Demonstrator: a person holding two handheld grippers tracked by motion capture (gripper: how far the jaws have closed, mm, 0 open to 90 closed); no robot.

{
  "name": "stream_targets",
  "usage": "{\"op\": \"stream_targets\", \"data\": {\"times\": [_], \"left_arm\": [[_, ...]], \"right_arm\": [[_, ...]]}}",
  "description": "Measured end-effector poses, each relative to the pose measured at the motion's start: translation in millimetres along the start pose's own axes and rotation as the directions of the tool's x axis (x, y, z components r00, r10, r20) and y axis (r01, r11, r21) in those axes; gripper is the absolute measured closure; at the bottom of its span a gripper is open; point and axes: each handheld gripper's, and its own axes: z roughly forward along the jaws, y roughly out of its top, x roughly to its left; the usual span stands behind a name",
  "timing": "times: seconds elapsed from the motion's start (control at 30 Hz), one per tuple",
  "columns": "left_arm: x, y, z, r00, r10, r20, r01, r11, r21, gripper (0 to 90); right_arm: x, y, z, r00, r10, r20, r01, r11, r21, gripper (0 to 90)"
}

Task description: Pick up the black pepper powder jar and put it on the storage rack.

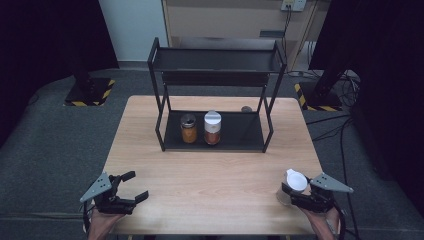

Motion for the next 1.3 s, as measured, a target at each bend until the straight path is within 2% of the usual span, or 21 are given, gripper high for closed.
{"op": "stream_targets", "data": {"times": [0.23, 0.47, 0.87, 1.3], "left_arm": [[0.1, -0.2, 0.0, 1.0000, -0.001, -0.001, 0.001, 1.0000, -0.001, 3.8], [0.0, -0.1, 0.0, 1.0000, -0.001, -0.002, 0.001, 1.0000, 0.000, 3.8], [-0.2, -0.1, -0.5, 1.0000, 0.001, -0.001, -0.001, 1.0000, -0.003, 3.8], [-0.2, 0.2, -0.2, 1.0000, 0.003, 0.001, -0.003, 1.0000, -0.001, 3.8]], "right_arm": [[6.2, -0.6, -1.0, 0.9996, -0.017, 0.024, 0.017, 1.000, -0.005, 30.4], [6.7, 2.3, -1.5, 0.9998, -0.009, 0.019, 0.009, 1.000, -0.008, 30.5], [16.1, 27.6, 0.3, 0.9995, -0.031, -0.007, 0.031, 0.999, -0.011, 30.6], [27.8, 60.3, 18.6, 0.9962, -0.066, -0.057, 0.066, 0.998, -0.005, 30.6]]}}
